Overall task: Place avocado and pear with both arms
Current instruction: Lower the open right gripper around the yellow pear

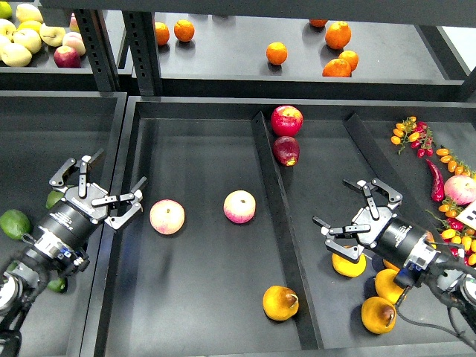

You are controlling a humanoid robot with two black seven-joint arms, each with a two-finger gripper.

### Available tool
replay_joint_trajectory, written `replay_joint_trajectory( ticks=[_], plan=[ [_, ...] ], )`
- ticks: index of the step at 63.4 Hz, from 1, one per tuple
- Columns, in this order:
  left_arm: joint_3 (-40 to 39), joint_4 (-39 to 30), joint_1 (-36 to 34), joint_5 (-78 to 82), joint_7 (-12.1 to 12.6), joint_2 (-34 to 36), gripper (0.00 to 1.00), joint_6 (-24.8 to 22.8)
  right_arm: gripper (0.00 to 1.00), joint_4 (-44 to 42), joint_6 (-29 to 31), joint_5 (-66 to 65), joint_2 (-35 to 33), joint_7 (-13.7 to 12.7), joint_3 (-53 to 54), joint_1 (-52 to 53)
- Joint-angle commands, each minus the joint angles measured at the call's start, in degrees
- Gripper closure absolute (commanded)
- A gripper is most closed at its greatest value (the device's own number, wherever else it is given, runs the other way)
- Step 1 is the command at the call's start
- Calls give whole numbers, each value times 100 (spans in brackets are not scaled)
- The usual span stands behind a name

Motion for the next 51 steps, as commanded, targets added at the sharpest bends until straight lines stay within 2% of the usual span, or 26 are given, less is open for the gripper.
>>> replay_joint_trajectory(
  ticks=[1,27,51],
  plan=[
    [-75,44,-21,1,1,-3,1,0,0,8,-1,-1,-267,2,-981,549],
    [-198,35,-82,1,1,-3,1,0,0,-299,34,-502,-189,2,-3357,2168],
    [-216,-18,-100,-8,1,-3,1,0,0,-686,-18,-1372,461,2,-3578,2256]
  ],
)
